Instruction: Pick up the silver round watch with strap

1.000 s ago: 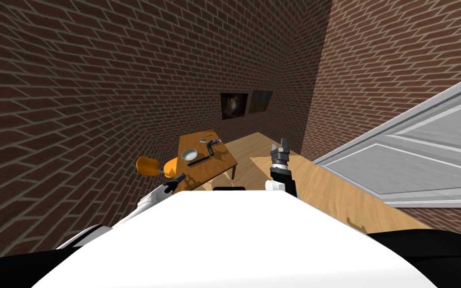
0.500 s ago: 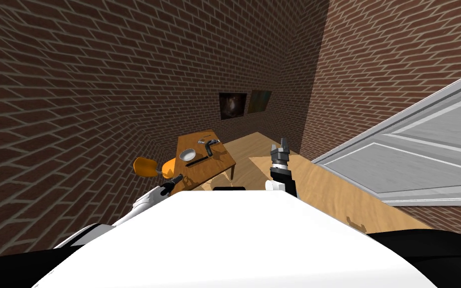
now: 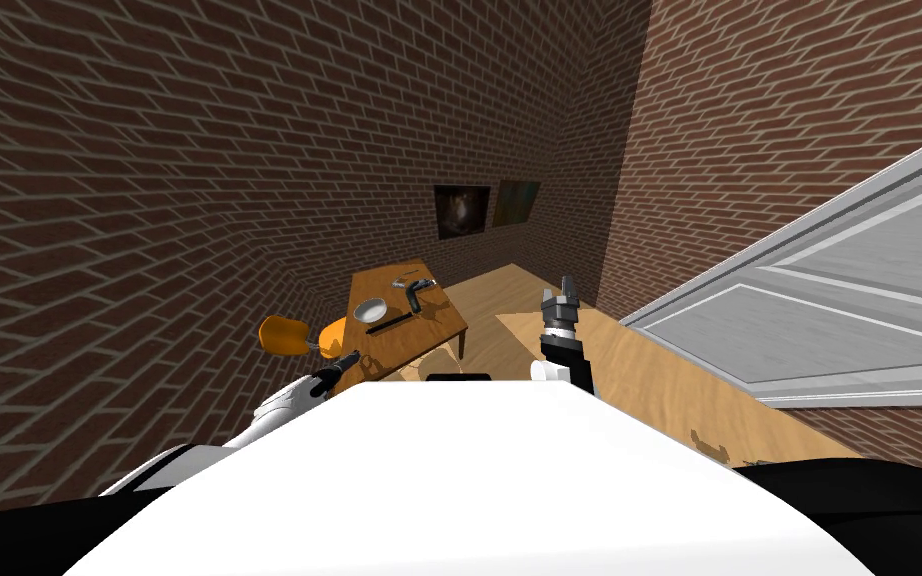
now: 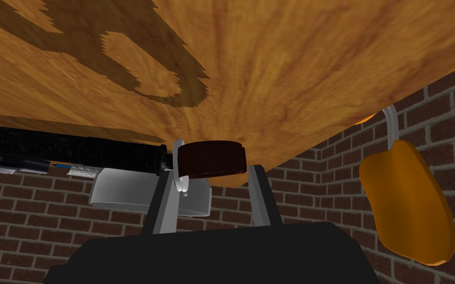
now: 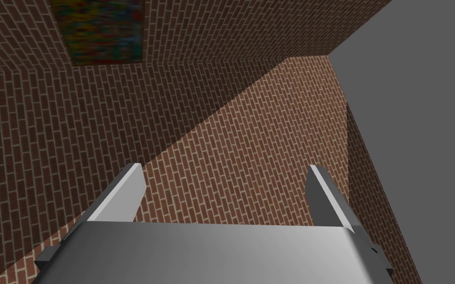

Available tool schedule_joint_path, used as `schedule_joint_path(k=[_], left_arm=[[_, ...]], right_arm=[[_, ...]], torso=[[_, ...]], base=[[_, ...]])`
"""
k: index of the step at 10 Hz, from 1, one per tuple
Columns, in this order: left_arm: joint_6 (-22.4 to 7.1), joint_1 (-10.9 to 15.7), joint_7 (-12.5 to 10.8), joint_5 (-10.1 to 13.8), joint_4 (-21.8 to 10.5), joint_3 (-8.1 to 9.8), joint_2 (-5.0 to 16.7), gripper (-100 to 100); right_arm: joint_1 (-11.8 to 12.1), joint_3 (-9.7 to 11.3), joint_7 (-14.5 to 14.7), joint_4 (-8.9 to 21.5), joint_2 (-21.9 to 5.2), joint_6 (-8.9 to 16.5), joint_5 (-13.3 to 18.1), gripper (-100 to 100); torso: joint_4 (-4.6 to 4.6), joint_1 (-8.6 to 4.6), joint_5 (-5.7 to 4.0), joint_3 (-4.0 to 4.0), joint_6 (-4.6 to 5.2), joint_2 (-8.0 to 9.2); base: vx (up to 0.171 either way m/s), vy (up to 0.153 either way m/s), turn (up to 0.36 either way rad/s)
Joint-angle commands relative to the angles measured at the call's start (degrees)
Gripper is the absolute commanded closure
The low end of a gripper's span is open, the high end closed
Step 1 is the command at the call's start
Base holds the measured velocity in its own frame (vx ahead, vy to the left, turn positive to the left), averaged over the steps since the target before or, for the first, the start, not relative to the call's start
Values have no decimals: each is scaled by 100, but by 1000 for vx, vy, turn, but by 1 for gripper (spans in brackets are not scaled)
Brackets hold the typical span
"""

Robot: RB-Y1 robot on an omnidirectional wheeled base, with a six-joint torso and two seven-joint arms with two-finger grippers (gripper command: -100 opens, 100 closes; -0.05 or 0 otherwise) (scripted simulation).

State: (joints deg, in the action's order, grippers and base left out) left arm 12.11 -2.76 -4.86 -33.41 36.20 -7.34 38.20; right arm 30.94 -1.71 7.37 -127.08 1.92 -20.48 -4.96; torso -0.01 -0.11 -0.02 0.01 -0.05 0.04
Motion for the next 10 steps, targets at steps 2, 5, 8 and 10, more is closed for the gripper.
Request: schedule_joint_path(k=[2,5,8,10], left_arm=[[306,77,-343,-463,-339,186,30,100],[598,144,-667,-912,-644,362,63,100],[891,211,-991,-1376,-965,538,96,100],[852,179,-1036,-1313,-885,502,104,0]], right_arm=[[0,0,0,0,0,0,0,0],[0,0,0,0,0,0,0,0],[0,0,0,0,0,0,0,0],[0,0,0,0,0,0,0,0]], torso=[[0,-4,1,-1,0,-1],[0,-6,-1,1,-1,2],[-1,-9,2,0,-5,1],[0,7,2,1,-4,1]], base=[[3,-45,-31],[1,-41,-14],[4,-49,-15],[-1,-5,4]])
